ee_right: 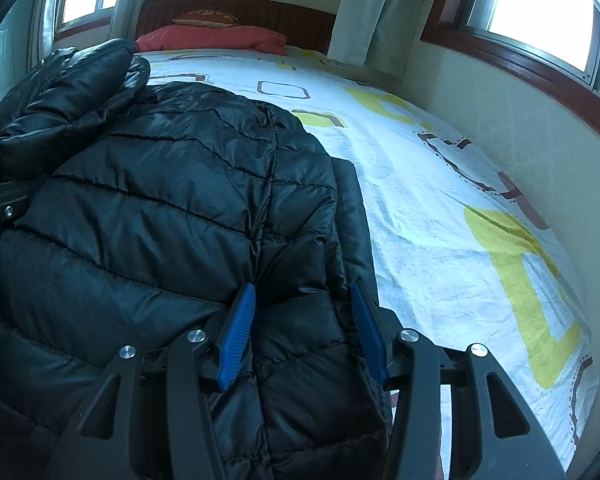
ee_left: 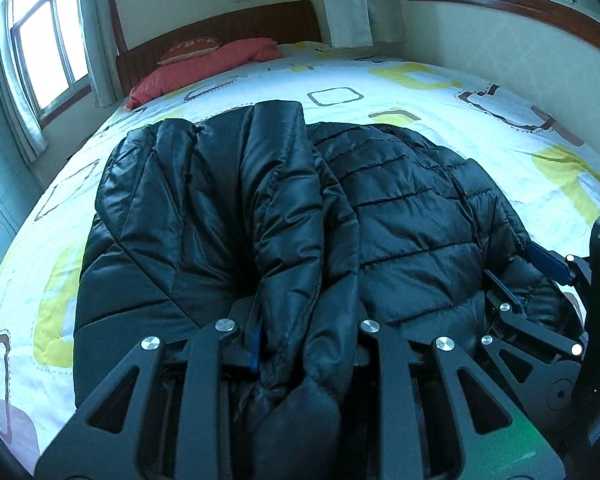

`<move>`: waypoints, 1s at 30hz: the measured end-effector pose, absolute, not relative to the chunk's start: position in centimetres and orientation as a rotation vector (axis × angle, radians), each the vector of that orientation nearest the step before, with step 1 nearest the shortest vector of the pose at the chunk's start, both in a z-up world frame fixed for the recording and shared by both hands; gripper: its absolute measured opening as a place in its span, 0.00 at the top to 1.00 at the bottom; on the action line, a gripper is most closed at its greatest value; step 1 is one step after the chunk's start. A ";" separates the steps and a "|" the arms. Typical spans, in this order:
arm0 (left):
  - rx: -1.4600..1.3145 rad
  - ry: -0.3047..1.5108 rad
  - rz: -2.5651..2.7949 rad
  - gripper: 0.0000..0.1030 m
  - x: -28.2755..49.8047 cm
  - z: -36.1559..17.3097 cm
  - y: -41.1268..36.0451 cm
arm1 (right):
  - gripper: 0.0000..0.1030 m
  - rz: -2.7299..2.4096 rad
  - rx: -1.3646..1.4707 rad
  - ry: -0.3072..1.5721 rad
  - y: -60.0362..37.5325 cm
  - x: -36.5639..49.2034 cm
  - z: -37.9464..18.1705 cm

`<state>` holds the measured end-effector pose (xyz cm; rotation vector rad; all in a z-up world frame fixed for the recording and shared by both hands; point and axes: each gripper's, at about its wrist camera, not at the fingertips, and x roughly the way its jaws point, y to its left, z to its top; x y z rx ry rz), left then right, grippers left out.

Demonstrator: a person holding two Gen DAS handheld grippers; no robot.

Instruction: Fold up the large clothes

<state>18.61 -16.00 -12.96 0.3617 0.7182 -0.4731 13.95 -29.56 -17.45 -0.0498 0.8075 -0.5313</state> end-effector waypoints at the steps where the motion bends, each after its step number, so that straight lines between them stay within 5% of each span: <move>1: 0.366 0.715 -0.472 0.77 18.6 -13.0 -16.0 | 0.52 -0.532 -0.051 0.808 -29.6 13.9 -17.5; 14: 0.381 0.703 -0.445 0.75 17.5 -12.3 -16.6 | 0.52 -0.531 -0.050 0.807 -29.6 13.9 -17.5; 30: 0.206 0.671 -0.503 0.54 13.7 -4.2 -14.3 | 0.52 -0.528 -0.035 0.792 -29.8 13.7 -17.5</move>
